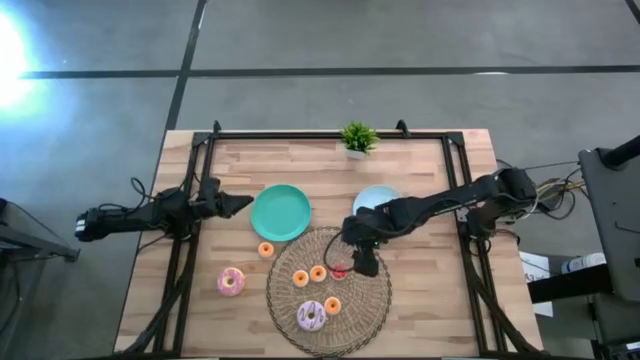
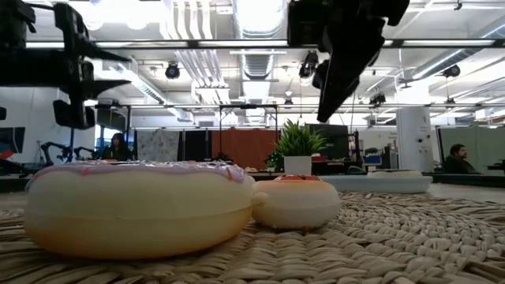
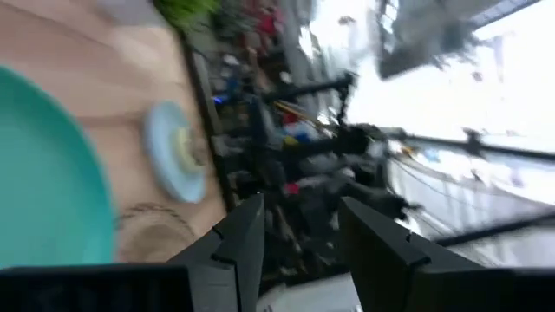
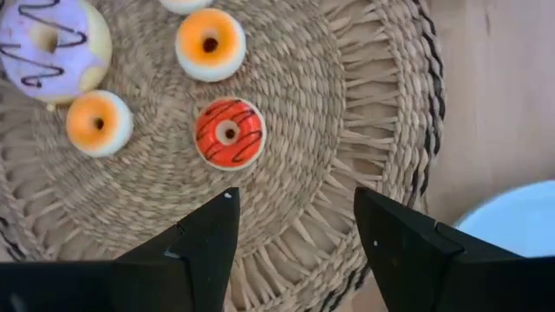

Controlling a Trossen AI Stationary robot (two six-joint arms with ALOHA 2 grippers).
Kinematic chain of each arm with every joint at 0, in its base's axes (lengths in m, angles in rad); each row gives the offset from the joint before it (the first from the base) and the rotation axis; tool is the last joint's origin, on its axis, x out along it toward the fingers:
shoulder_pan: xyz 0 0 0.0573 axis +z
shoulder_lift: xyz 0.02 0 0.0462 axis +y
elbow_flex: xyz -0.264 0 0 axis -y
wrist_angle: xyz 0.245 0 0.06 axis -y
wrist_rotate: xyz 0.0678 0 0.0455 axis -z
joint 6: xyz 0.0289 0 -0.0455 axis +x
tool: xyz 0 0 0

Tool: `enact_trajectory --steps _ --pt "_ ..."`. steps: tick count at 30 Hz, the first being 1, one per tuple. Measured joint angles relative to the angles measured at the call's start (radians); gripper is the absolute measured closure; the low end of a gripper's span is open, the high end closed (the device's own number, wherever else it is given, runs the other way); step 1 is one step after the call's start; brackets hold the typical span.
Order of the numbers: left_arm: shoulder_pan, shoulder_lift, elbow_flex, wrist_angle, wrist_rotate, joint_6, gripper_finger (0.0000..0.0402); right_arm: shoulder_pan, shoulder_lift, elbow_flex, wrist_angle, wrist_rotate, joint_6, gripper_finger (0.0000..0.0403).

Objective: Pick & Place donuts
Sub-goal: Put the big purple doughnut on the light blue plate

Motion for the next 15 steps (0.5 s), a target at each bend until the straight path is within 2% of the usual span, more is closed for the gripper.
enact_trajectory --steps 5,10,15 --pt "-0.015 0.000 0.000 0.090 0.031 0.096 0.0278 0.052 0.038 0.061 0.002 0.045 -0.037 0.0184" --pt "-0.017 0.001 0.000 0.091 0.043 0.192 0.0278 0.067 0.092 0.101 0.029 0.052 -0.086 0.0184" --pt "-0.017 0.005 0.000 0.034 0.100 0.219 0.0278 0.090 0.209 0.199 0.074 -0.049 -0.131 0.0184"
